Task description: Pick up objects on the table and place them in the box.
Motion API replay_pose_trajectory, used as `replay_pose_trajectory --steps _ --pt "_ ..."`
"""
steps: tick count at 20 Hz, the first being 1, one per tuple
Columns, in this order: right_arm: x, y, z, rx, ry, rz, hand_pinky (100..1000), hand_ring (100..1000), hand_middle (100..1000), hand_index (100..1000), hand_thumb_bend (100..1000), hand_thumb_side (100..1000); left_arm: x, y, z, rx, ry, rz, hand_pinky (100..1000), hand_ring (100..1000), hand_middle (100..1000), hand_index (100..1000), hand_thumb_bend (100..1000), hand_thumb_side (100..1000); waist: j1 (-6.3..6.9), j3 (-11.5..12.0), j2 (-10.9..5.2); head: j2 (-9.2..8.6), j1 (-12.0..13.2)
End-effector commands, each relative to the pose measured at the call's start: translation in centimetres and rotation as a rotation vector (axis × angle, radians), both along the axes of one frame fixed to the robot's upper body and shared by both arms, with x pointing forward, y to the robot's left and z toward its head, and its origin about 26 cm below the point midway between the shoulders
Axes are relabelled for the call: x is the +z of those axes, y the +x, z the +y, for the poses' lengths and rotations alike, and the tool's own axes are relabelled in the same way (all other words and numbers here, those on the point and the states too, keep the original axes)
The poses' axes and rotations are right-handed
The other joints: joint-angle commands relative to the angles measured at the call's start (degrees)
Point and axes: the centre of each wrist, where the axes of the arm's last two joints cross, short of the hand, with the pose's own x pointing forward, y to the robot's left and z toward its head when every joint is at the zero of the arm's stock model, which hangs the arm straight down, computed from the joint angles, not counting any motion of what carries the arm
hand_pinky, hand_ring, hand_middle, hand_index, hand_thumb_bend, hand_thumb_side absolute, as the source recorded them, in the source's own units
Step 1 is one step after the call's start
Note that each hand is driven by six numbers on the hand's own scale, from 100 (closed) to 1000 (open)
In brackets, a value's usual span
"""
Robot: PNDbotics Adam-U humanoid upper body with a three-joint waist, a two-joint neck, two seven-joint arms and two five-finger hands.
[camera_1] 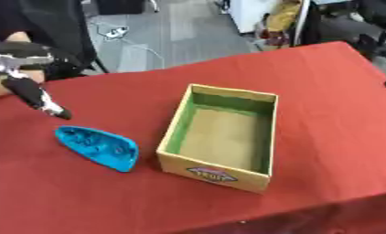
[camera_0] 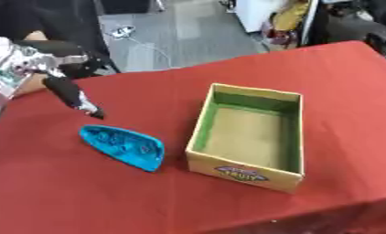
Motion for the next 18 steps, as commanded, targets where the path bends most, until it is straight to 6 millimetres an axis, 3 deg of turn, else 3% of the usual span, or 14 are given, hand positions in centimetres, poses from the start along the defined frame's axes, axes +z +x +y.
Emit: replay_pose_trajectory --steps 1,9,18 --pt "1.2 0.2 -0.1 0.008 -0.015 -0.032 602 808 829 997 458 959 0.3 0.9 -0.4 -0.021 0.009 0.036 922 946 926 1000 1000 405 -0.09 -0.08 -0.64 -0.05 0.51" --pt "1.3 0.2 0.1 0.012 -0.013 -0.036 602 807 829 997 458 960 -1.0 2.3 -2.1 -0.086 0.001 0.105 918 934 899 1000 1000 397 0.00 -0.32 -0.71 -0.05 0.56" --pt "1.5 0.2 0.2 0.015 -0.010 -0.042 602 807 829 997 457 960 -3.7 2.8 -2.4 -0.089 -0.043 0.185 907 911 867 986 1000 385 0.00 -0.56 -0.56 -0.05 0.79"
